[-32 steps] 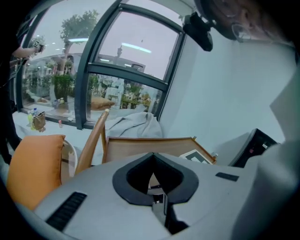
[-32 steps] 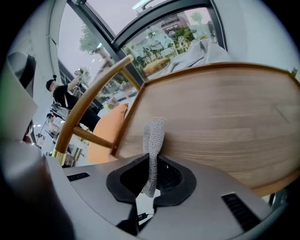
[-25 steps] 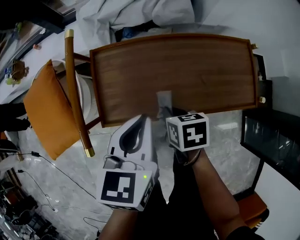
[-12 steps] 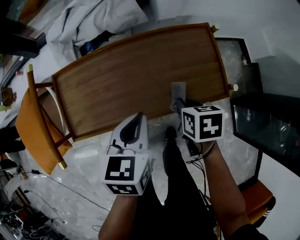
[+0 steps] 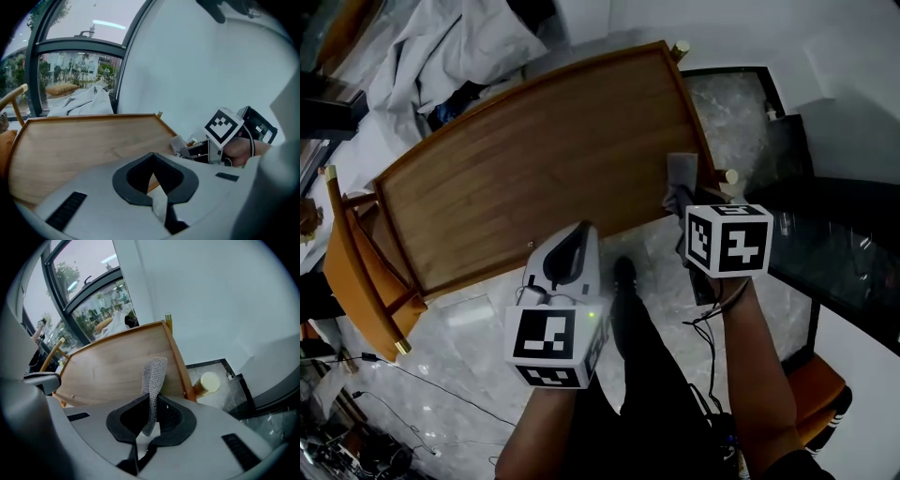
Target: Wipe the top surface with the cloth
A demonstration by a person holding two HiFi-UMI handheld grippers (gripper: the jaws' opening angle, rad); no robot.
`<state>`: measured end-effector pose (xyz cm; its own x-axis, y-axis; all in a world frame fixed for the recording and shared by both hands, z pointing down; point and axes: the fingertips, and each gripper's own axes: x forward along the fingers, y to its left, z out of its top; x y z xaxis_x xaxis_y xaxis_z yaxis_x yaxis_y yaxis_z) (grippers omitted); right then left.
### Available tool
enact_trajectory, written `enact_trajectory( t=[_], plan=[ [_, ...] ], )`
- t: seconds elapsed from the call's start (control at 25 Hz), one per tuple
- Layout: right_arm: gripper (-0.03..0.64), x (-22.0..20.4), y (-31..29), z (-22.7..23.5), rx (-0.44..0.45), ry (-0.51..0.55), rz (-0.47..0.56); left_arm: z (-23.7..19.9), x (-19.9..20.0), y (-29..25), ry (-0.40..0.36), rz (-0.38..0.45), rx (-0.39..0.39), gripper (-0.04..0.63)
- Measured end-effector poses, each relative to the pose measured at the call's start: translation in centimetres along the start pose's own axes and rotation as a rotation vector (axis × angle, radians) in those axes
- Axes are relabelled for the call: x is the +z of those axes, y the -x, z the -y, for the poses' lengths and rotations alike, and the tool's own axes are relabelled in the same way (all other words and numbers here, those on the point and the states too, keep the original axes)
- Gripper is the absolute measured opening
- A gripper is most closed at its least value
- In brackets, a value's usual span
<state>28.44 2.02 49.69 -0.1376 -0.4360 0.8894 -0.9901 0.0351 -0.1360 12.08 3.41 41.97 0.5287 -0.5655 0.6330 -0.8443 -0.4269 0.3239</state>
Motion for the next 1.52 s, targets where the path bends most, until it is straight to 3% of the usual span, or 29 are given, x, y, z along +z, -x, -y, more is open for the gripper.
enact_trajectory(
  t=[0.32, 0.56, 0.8, 0.96, 1.04, 1.2, 1.36, 1.52],
  plan=[
    [0.037, 0.6, 0.7, 3.4, -0.134, 0.078, 0.037, 1.8, -1.3, -2.0, -0.021, -0.03, 0.004, 0.011],
    [0.037, 1.3, 1.0, 3.1, -0.108, 0.062, 0.102, 1.8, -1.7, -2.3, -0.011, -0.03, 0.03, 0.011],
    [0.037, 3.4, 4.8, -2.4, 0.071, 0.163, 0.285, 0.2, -0.9, -0.1, 0.021, 0.024, 0.071, 0.011],
    [0.037, 3.6, 10.1, -9.4, 0.311, 0.233, 0.36, 0.5, 0.8, 4.1, 0.004, 0.038, 0.048, 0.011],
    [0.037, 4.8, 12.6, -12.2, 0.403, 0.269, 0.403, 0.7, 3.3, 6.3, -0.021, 0.088, 0.045, 0.011],
    [0.037, 7.7, 18.7, -15.3, 0.481, 0.336, 0.497, 1.9, 8.5, 12.3, -0.078, 0.208, 0.038, 0.011],
    [0.037, 9.2, 26.3, -17.0, 0.573, 0.386, 0.573, 4.5, 11.2, 19.4, -0.181, 0.264, 0.028, 0.011],
    [0.037, 10.5, 34.0, -18.2, 0.631, 0.468, 0.684, 6.3, 13.4, 26.5, -0.228, 0.362, 0.032, 0.011]
  ],
)
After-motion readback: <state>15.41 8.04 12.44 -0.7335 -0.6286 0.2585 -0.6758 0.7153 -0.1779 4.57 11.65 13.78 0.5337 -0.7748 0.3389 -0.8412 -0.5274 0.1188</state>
